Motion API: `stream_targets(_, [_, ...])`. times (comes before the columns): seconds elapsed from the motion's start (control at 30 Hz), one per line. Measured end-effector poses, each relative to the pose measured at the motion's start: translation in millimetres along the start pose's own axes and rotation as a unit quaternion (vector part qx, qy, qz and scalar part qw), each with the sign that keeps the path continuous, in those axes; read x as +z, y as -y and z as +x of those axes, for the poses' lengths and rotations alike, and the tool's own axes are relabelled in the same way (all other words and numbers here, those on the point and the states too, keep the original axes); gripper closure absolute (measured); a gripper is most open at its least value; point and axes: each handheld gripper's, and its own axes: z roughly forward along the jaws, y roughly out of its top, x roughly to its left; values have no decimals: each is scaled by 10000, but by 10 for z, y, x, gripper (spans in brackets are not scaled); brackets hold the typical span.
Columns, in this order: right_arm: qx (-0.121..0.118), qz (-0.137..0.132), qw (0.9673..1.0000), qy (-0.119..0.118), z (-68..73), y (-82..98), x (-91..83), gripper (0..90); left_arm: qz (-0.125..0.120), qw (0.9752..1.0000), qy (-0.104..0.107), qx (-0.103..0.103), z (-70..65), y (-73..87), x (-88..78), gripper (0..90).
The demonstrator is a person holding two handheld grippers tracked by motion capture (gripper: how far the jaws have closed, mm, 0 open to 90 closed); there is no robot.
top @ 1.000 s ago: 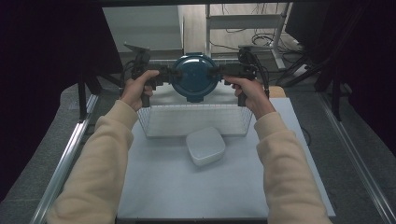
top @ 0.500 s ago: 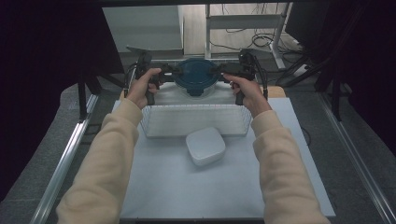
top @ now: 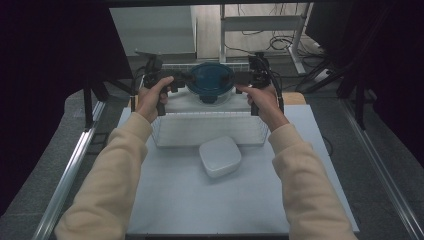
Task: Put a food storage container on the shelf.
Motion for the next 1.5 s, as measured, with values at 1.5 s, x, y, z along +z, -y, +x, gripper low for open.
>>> stream_targets(1.5, [-1425,297,9892,-173,-262,2335,-956,261,502,9737,-975,1996,-35,2340,-638,284])
